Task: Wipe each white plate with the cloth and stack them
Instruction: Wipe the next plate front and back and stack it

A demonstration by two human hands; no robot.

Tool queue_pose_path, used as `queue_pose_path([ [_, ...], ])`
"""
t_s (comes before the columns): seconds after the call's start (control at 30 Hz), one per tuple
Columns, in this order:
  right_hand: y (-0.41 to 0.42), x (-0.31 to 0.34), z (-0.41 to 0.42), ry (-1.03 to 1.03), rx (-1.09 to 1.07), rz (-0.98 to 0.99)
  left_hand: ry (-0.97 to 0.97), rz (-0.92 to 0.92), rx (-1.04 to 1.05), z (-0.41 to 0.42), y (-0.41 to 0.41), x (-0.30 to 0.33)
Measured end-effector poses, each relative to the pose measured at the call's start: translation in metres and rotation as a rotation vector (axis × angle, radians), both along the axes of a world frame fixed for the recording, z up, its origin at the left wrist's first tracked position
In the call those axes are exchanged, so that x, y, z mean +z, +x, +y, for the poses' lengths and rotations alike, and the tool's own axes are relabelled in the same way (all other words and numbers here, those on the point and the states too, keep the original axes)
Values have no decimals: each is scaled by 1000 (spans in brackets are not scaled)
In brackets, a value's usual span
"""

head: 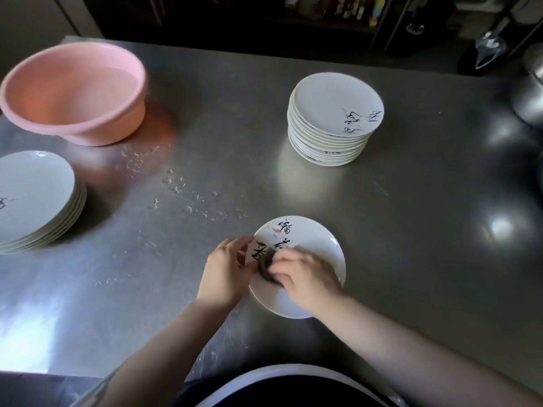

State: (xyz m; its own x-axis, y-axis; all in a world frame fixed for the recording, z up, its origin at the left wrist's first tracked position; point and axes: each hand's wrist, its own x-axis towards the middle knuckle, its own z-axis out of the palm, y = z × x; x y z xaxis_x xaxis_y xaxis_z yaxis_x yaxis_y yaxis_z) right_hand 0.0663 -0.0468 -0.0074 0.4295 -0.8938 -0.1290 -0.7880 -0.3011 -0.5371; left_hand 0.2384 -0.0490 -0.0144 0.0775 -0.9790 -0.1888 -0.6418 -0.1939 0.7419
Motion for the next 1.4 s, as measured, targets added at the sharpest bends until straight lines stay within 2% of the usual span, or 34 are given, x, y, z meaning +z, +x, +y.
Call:
queue_pose_path([
  [0.07,-19,4,15,28,56,-49,8,34,17,0,1,-2],
  [0.13,-41,9,13,63,15,-47,7,41,27,0,1,-4],
  [0.27,-55,15,-12,37,-177,46,32,26,19,-2,1,-3],
  [0.4,-56,23,-23,128,-180,101,97,-7,-49,-16,8,3],
  [0.57,-67,35,-33,112,-156,236,41,-35,-63,-50,5,8],
  [0.63,-61,36,-35,139,-217,190,36,-21,-68,-61,-3,7],
  [0.73,-45,36,-49,-23,-290,89,55,-17,-89,-73,-13,4],
  [0.9,-10,24,-68,-239,-149,147,69,-51,-97,-73,-15,-2],
  [1.1,-31,12,-61,-243,-215,209,127,-76,-38,-66,1,-1],
  [1.17,-43,13,-54,-228,-221,251,216,-96,-106,-59,10,0],
  [1.23,-44,16,-54,-216,-223,282,298,-199,-254,-62,10,2],
  [1.3,-36,18,-58,-249,-207,262,246,-262,-297,-72,0,8],
  [1.4,-21,21,-61,-290,-155,202,138,-217,-276,-86,-18,13],
])
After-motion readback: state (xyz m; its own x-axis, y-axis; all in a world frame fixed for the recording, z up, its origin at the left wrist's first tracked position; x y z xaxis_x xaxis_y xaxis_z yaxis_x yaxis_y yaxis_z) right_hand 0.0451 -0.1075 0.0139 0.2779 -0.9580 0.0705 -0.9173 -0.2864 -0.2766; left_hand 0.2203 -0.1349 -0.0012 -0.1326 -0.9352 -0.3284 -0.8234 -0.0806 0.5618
